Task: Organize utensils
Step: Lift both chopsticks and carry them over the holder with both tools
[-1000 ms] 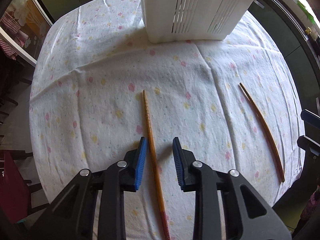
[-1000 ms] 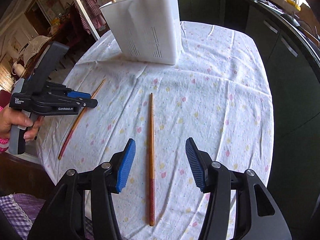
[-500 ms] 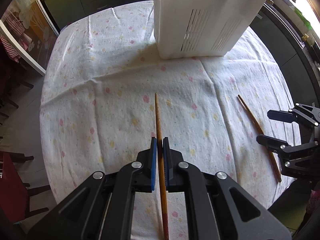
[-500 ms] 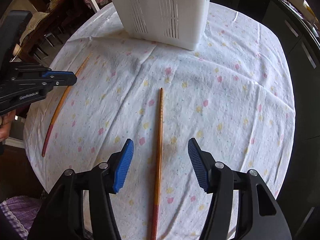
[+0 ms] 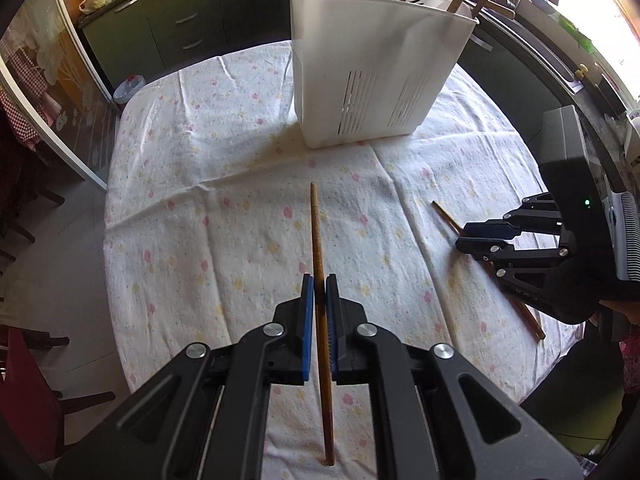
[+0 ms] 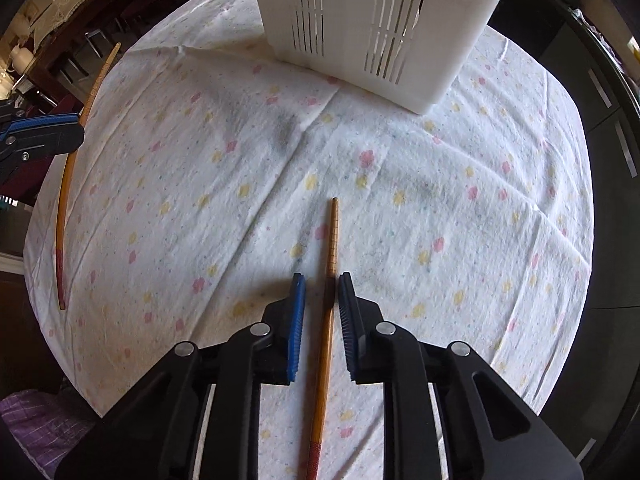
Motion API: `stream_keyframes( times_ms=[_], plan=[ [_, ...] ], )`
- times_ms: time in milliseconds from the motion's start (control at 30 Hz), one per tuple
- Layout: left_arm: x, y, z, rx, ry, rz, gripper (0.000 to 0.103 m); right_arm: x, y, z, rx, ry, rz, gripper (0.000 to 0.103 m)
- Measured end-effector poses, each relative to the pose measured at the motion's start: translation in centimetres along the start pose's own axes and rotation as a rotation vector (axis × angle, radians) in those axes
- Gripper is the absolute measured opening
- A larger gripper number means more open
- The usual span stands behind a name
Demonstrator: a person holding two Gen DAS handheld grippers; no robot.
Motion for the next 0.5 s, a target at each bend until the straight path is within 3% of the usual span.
stream_keyframes(
  times_ms=[200, 400, 500],
  plan=[
    [-1.6, 0.0, 0.6, 0.022, -0.013, 0.033, 0.006, -1.8, -1.1, 0.2, 0.032, 0.02, 0.056, 0.006],
    [-4.0, 0.3, 1.4, 0.058, -0.017, 0.081, 0.006, -7.3, -2.7, 1.2, 0.059, 0.038, 0.173, 0.007],
    [-3.7, 0.2, 1.4, 0.068, -0.004, 0.055, 0.006, -10.0, -3.8, 1.6, 0.058, 0.037, 0.224, 0.007]
  ],
)
Point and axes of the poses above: each gripper's, at about its wrist camera, not at the fingertips, and x roughly the way its jaws point, z to its right, y to its top, the point moved 7 cm from there along x, roughly the way its jaws point, and after that the axes turned 2 degrees about z, right-handed, at the moved point
